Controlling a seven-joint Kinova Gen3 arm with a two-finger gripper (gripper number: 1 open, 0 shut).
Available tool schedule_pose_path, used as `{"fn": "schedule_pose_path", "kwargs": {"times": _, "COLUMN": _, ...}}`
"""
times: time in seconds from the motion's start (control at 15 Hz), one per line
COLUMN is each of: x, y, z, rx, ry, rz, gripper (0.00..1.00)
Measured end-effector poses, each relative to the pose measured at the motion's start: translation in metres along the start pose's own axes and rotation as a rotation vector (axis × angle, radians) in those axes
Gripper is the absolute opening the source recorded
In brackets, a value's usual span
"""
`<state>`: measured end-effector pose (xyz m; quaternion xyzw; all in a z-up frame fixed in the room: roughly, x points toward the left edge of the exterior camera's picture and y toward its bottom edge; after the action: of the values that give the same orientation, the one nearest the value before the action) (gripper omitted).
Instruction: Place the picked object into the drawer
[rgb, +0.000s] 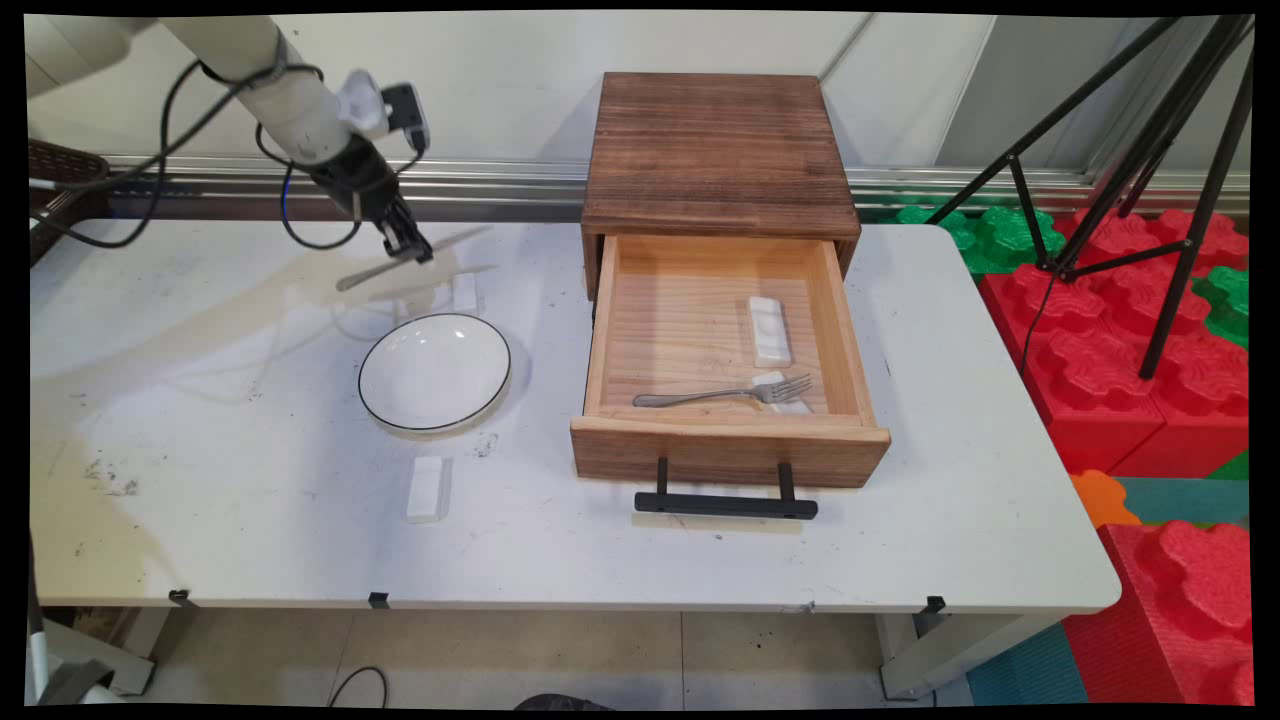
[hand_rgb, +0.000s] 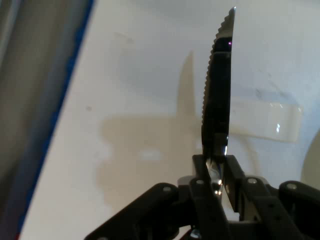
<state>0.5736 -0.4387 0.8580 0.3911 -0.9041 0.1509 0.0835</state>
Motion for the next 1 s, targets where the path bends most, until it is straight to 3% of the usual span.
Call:
{"fn": "schedule_pose_path", "kwargs": {"times": 0.53, "x": 0.033, "y": 0.018, "z": -0.078, "rx": 0.128, "ry": 0.135, "rz": -0.094, "gripper": 0.0}}
{"fn": "schedule_pose_path", "kwargs": {"times": 1.0, "x": 0.076, "y": 0.055, "z": -0.124, "rx": 0.149, "ry": 0.262, "rz": -0.055, "gripper": 0.0}}
